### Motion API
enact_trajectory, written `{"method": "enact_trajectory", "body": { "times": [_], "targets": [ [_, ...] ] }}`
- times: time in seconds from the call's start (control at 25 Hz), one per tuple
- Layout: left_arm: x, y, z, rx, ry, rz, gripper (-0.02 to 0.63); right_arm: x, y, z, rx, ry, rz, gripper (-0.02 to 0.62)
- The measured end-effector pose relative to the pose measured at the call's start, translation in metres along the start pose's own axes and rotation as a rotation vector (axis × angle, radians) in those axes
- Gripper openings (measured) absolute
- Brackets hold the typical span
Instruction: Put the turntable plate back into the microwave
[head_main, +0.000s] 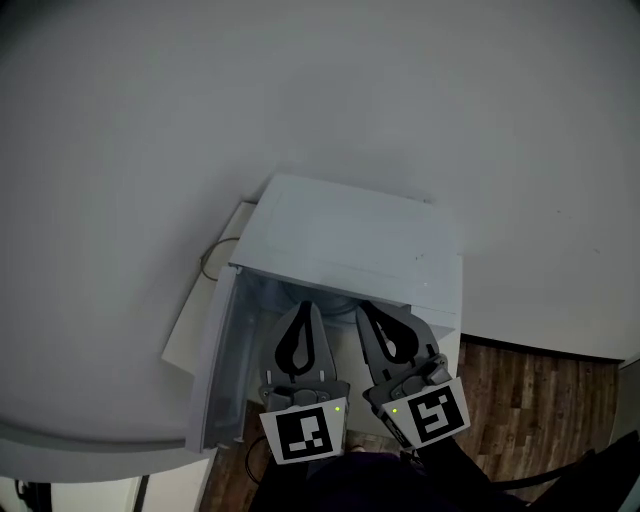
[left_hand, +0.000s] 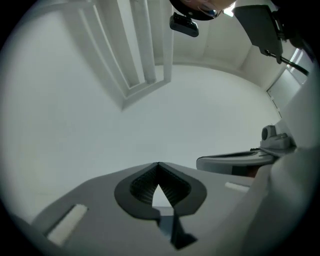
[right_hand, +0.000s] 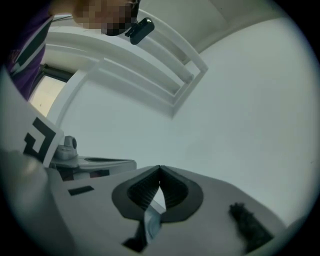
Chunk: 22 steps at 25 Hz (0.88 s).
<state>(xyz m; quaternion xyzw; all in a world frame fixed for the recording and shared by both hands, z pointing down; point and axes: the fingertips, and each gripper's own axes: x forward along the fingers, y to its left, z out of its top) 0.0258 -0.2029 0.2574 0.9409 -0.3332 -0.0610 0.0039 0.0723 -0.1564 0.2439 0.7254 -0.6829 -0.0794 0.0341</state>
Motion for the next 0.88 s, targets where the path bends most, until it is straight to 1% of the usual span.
{"method": "enact_trajectory", "body": {
  "times": [0.2,0.44,0.68,0.88],
  "targets": [
    [-0.006,0.000,0.011,0.029,-0.036,0.011,0.008,-0.004,0.000,0.014,0.008,-0.055,-0.004,0.009],
    [-0.011,-0.009,0.016,0.080,-0.044,-0.013,0.008,-0.008,0.001,0.018,0.019,-0.059,0.004,0.009],
    [-0.011,-0.009,0.019,0.095,-0.054,-0.016,0.008,-0.009,0.001,0.021,0.014,-0.080,0.003,0.009],
    [-0.008,-0.016,0.022,0.103,-0.053,-0.023,0.008,-0.012,-0.006,0.023,0.014,-0.072,-0.004,0.009]
  ]
}}
